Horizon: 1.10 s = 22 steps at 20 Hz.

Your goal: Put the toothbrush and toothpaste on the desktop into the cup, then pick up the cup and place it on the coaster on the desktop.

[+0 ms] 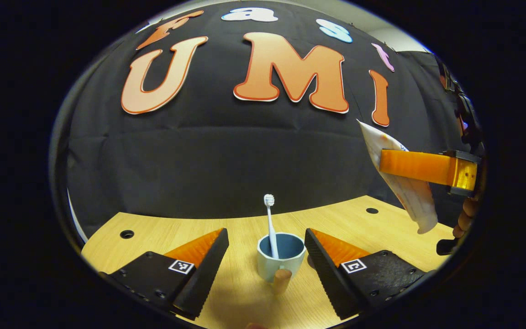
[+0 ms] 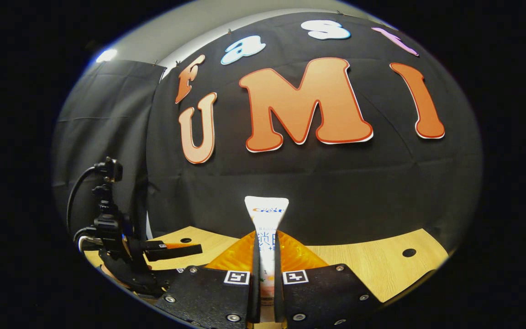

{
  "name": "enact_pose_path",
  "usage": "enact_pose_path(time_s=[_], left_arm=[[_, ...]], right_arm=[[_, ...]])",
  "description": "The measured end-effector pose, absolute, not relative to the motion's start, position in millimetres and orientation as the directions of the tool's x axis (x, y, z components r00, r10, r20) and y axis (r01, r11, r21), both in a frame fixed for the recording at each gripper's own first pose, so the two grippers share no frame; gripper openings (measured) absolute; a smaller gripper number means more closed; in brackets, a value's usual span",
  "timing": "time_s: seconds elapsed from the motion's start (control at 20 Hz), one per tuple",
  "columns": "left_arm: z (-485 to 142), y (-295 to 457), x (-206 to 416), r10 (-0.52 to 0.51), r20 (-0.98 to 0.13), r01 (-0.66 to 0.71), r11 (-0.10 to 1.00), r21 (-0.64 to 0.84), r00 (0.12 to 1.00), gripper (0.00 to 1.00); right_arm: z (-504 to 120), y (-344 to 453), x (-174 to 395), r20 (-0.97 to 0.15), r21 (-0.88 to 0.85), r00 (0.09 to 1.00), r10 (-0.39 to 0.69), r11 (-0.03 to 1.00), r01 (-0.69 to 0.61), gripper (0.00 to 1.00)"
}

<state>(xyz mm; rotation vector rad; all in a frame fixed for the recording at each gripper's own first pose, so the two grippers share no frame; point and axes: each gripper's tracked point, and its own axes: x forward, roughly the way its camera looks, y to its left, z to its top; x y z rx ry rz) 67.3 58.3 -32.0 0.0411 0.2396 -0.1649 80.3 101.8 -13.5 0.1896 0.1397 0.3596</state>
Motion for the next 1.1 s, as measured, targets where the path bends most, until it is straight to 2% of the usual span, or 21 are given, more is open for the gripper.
enact_pose_path(time_s=[0.25,0.45,0.55,0.85,1.1], left_arm=[[-37.8,79.2,31.9,-0.105,-0.229,0.109,0.994,0.004,0.968,1.00],[-50.9,81.5,12.3,-0.116,-0.246,0.111,0.993,-0.035,0.962,1.00],[-56.2,80.3,8.5,-0.131,-0.248,0.120,0.991,-0.060,0.960,0.99],[-73.0,92.0,7.0,-0.093,-0.246,0.076,0.994,-0.080,0.965,0.98],[-94.8,92.6,6.8,-0.089,-0.309,0.063,0.994,-0.092,0.947,0.98]], right_arm=[[-8.7,121.6,78.3,-0.064,0.235,0.912,0.404,0.895,-0.380,0.12],[-7.1,139.6,83.1,-0.012,0.238,0.900,0.436,0.876,-0.420,0.12],[-7.7,147.1,92.5,0.016,0.254,0.897,0.441,0.866,-0.431,0.12],[-24.5,162.8,121.6,0.054,0.297,0.895,0.444,0.848,-0.438,0.12],[-40.1,175.5,150.6,0.074,0.303,0.898,0.433,0.849,-0.434,0.12]])
